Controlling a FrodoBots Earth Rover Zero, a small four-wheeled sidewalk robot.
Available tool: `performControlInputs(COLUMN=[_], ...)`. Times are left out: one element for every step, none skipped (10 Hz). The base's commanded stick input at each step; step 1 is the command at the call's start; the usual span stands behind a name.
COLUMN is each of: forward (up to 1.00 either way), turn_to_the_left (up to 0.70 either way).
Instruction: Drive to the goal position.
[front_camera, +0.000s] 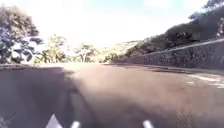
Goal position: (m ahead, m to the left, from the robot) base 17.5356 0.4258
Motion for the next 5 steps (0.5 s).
performControlInputs(forward=[0.69, 0.69, 0.69, 0.69, 0.69], turn_to_the_left=[0.02, 0.02, 0.02, 0.02, 0.02])
